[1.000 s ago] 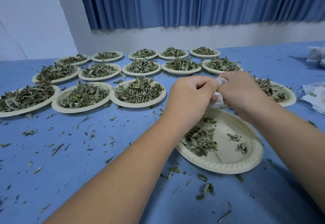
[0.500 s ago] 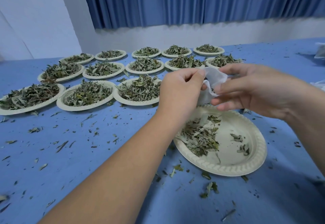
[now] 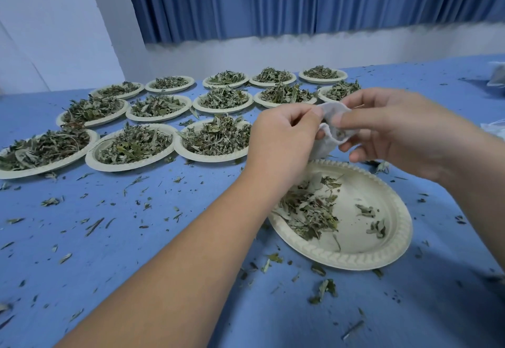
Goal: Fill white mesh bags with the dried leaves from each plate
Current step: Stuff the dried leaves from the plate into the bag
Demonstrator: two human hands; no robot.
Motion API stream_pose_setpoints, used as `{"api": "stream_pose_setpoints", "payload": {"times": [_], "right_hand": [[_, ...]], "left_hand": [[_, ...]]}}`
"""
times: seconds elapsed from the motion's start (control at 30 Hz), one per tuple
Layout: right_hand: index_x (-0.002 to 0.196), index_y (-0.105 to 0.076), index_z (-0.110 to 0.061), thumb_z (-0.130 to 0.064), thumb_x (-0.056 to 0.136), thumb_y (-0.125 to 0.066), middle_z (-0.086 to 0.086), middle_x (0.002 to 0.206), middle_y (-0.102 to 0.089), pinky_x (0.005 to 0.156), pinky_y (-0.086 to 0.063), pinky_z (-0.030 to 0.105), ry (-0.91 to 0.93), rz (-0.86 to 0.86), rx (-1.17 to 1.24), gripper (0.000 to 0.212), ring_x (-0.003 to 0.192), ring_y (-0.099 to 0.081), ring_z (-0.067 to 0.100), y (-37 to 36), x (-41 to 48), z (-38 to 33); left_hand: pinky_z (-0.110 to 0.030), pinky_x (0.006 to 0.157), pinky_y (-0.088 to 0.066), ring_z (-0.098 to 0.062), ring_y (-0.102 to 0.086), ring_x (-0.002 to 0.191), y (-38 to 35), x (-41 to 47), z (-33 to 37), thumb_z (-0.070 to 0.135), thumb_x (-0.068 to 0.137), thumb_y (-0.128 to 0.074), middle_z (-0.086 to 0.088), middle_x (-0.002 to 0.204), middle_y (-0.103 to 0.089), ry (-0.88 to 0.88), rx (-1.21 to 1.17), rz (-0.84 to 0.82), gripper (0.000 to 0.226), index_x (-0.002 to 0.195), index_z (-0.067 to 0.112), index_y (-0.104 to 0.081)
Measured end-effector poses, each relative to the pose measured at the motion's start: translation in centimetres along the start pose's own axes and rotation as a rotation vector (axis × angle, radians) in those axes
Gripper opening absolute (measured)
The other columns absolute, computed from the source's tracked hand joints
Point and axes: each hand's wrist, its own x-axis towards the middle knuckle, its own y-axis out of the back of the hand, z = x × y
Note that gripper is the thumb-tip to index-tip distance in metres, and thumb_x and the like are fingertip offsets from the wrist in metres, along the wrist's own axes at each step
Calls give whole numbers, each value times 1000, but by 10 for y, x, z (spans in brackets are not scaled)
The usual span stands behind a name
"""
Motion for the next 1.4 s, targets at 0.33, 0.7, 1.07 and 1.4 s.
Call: {"api": "stream_pose_setpoints", "payload": {"times": [0.33,0.7,1.07,1.4], "right_hand": [[103,-57,-6,3,76,-73,14,80,-62,45,-50,22,-22,108,-54,32,51,-61,18,-5,2,4],[99,-60,-11,-15,80,-73,10,84,-62,47,-52,25,26,72,-136,23,57,-65,20,0,-5,-1],[94,-63,-20,-14,67,-79,4,79,-65,41,-46,19,68,198,-327,31,41,-56,8,-10,0,9],[72,-65,-21,-67,66,-65,-11,50,-54,38,-37,20,-25,77,-551,47,41,-46,6,14,-12,-6]], "left_hand": [[-15,45,-35,3,-42,40,-1,0,-2,20,94,-60,16,52,-59,21,14,0,25,73,25,-72],[-12,43,-33,3,-43,38,0,1,-3,21,94,-60,18,51,-58,16,19,14,28,68,27,-69],[-13,43,-32,3,-42,37,-5,1,-3,21,94,-60,15,46,-56,38,-5,-54,21,80,22,-75],[-28,57,-32,-8,-37,45,8,6,-6,19,93,-59,6,58,-57,50,-38,79,25,73,10,-71]]}}
